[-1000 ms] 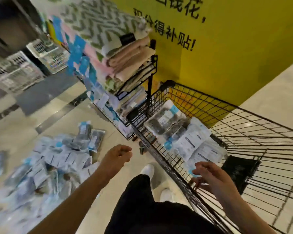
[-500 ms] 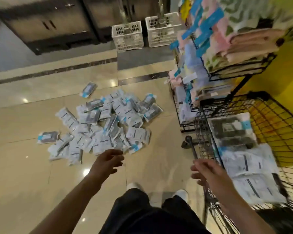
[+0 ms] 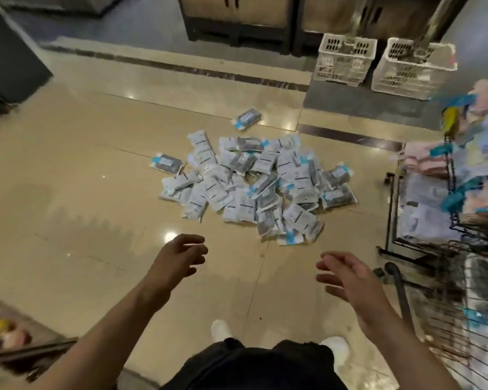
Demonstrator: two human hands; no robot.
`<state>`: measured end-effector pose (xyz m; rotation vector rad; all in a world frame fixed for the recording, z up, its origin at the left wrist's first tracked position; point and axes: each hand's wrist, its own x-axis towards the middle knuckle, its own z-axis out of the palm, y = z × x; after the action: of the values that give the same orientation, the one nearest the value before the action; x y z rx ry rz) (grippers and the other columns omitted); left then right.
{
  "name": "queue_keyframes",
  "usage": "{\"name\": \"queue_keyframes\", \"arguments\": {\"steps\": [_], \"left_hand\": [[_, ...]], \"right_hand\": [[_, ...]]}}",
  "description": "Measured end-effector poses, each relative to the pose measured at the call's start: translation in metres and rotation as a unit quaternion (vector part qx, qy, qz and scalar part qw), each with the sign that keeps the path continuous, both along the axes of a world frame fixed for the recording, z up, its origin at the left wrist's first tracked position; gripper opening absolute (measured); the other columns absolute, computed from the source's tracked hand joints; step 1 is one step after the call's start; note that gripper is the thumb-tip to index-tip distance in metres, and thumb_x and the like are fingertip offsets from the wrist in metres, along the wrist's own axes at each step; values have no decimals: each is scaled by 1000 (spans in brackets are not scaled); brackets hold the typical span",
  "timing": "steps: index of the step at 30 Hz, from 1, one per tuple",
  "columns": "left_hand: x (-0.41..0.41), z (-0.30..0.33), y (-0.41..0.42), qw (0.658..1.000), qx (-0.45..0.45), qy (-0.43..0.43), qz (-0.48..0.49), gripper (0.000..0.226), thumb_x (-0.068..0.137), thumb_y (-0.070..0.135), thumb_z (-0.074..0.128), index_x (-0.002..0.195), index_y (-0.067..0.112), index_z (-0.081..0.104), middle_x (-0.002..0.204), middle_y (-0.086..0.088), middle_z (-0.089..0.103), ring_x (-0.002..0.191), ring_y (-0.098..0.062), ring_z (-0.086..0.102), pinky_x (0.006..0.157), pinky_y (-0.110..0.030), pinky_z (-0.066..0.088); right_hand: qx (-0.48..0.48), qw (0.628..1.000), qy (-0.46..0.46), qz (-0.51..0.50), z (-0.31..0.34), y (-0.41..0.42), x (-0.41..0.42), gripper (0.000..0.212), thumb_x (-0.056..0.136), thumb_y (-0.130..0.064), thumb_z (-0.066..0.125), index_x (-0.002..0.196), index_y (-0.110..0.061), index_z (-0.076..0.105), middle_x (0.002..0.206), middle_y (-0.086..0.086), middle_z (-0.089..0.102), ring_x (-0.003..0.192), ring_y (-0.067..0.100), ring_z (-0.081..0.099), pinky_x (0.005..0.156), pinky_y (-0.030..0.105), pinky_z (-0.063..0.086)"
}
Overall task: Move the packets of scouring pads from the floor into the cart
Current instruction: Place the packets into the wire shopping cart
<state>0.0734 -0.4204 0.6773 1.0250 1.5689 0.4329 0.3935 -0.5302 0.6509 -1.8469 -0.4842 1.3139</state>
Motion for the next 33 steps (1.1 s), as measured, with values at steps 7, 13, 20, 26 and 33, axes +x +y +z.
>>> {"name": "queue_keyframes", "arguments": {"steps": [7, 13, 20, 26, 33], "left_hand": [[-114, -12, 31, 998, -18, -12, 65, 16, 98, 21, 67, 114, 21, 71, 112, -8, 78, 99, -21, 72, 88, -38, 54], [-169, -49, 33, 989, -84, -4, 124, 16, 100, 22, 66, 115, 21, 71, 111, -7, 75, 107, -25, 71, 92, -41, 57], [-215, -81, 89, 973, -138, 5, 187, 15, 100, 20, 65, 114, 19, 71, 109, -9, 76, 104, -27, 71, 82, -35, 56], [-250, -87, 162, 947, -180, 40, 261, 15, 100, 15, 65, 114, 18, 70, 107, -11, 77, 96, -25, 72, 77, -33, 56], [-277, -92, 260, 936, -190, 57, 292, 15, 100, 15, 65, 114, 17, 71, 106, -9, 77, 93, -25, 71, 73, -33, 55]], "right_hand": [[-49, 996, -7, 73, -10, 73, -109, 17, 103, -30, 66, 115, -19, 71, 109, 5, 78, 99, 28, 76, 91, 46, 58], [-122, 980, -38, 155, -26, 119, -166, 15, 103, -29, 65, 114, -22, 71, 106, 5, 78, 99, 29, 75, 92, 47, 59], [-171, 963, -45, 205, -57, 214, -201, 14, 104, -31, 64, 111, -21, 71, 106, 5, 77, 97, 29, 75, 88, 44, 59], [-211, 945, -38, 247, -77, 335, -221, 15, 105, -29, 63, 115, -20, 71, 107, 7, 76, 96, 29, 74, 80, 39, 57], [-197, 927, -39, 317, -72, 470, -255, 15, 106, -29, 61, 115, -19, 68, 107, 7, 75, 95, 26, 73, 82, 37, 57]]}}
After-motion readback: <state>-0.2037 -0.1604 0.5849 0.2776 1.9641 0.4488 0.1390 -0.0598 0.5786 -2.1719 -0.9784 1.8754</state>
